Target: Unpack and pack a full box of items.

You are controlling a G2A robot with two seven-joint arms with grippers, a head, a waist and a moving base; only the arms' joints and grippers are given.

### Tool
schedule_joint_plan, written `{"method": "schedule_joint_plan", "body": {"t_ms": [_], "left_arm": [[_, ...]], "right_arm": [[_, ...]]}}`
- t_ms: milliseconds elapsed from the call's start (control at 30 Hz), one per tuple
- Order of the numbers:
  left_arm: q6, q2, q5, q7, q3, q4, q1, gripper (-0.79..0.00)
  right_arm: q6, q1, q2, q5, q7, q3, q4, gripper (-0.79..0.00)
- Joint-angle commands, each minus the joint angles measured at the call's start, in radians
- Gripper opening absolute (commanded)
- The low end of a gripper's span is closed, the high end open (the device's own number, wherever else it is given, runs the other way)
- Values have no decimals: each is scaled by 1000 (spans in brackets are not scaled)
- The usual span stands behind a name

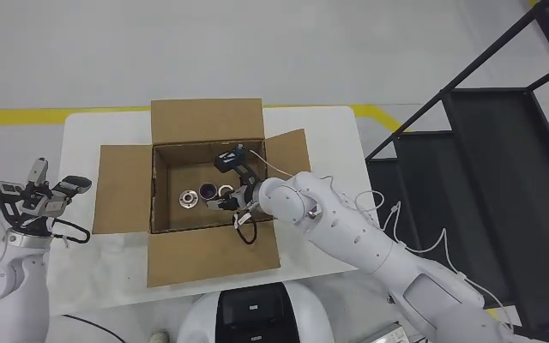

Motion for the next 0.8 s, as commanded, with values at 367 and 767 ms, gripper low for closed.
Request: {"method": "schedule_joint_plan", "body": {"t_ms": [367, 767], "left_arm": [[0, 0, 0, 0, 0, 0, 0, 0], [0, 0, 0, 0, 0, 0, 0, 0]], "right_arm": [[135, 159, -132, -126, -77, -215, 188, 0], [144, 241, -267, -41, -113, -274, 465, 0]]}}
